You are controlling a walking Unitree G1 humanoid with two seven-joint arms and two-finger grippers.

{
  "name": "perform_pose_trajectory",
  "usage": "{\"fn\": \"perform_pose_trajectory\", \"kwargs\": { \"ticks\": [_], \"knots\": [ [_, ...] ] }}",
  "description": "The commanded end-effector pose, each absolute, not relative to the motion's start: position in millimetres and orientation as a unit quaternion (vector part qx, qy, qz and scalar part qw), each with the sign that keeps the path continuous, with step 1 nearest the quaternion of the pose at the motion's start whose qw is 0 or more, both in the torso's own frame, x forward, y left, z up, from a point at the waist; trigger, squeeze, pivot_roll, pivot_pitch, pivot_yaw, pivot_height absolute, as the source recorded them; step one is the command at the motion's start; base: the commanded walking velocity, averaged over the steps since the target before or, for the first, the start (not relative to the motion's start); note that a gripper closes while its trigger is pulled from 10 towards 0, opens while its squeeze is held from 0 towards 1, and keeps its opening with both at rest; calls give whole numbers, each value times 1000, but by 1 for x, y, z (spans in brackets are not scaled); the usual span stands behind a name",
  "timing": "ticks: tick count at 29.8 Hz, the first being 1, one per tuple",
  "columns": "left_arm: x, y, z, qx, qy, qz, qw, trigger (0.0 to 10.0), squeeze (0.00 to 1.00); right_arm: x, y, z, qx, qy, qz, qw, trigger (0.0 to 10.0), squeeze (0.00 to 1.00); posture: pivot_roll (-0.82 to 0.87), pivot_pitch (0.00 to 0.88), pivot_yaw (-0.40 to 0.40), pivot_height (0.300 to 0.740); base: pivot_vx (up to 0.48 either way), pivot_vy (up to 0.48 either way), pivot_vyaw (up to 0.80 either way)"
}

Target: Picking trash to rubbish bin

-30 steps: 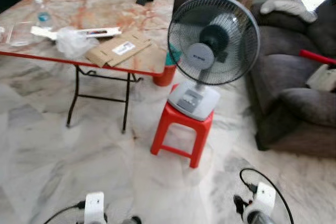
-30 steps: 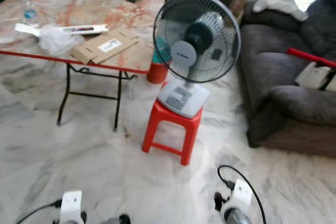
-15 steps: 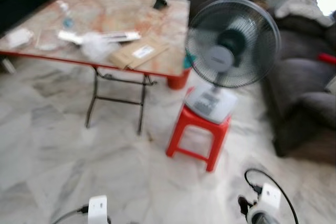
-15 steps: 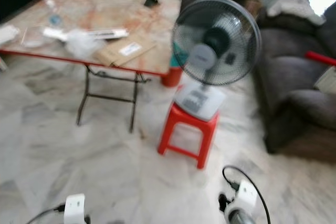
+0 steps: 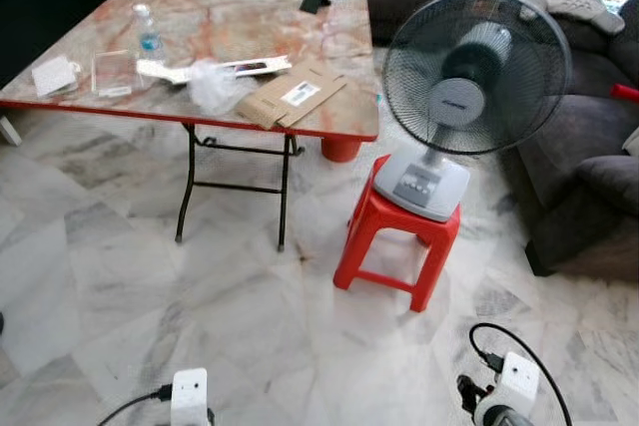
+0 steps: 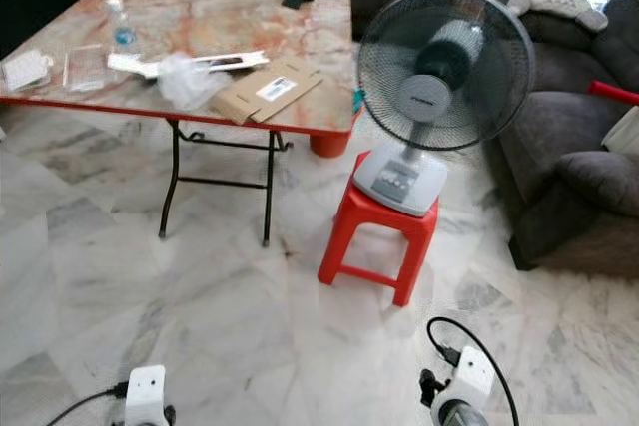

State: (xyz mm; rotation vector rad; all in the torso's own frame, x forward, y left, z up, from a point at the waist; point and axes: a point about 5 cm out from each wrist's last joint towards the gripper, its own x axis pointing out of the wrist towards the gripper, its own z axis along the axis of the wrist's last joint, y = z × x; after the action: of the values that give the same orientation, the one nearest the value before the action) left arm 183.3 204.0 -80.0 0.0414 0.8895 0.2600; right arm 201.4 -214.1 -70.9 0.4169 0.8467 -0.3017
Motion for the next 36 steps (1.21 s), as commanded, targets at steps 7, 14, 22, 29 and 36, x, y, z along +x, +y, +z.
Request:
{"fn": "perform_pose_trajectory", "kwargs": {
  "ticks": [7, 14, 22, 29, 36],
  "knots": [
    [230, 188, -50, 98, 309, 67, 944, 10000, 0, 234, -233, -45, 128, 344, -111, 924, 10000, 0, 47, 123, -93, 740, 0, 0, 0],
    [279, 178, 4, 112, 130, 60, 983, 10000, 0, 292, -234, 10, 89, 209, -51, 973, 10000, 0, 47, 130, -98, 740, 0, 0, 0],
    [326, 154, 78, 92, -36, 55, 994, 10000, 0, 355, -192, 91, 99, 36, 41, 994, 10000, 0, 48, 133, -99, 740, 0, 0, 0],
    [341, 140, 119, 120, -119, 38, 985, 10000, 0, 371, -164, 124, 121, -29, 79, 989, 10000, 0, 45, 131, -97, 740, 0, 0, 0],
    [344, 129, 142, 122, -160, 34, 979, 10000, 0, 374, -146, 138, 138, -59, 104, 983, 10000, 0, 45, 129, -92, 740, 208, 0, 0]
  ]
}}
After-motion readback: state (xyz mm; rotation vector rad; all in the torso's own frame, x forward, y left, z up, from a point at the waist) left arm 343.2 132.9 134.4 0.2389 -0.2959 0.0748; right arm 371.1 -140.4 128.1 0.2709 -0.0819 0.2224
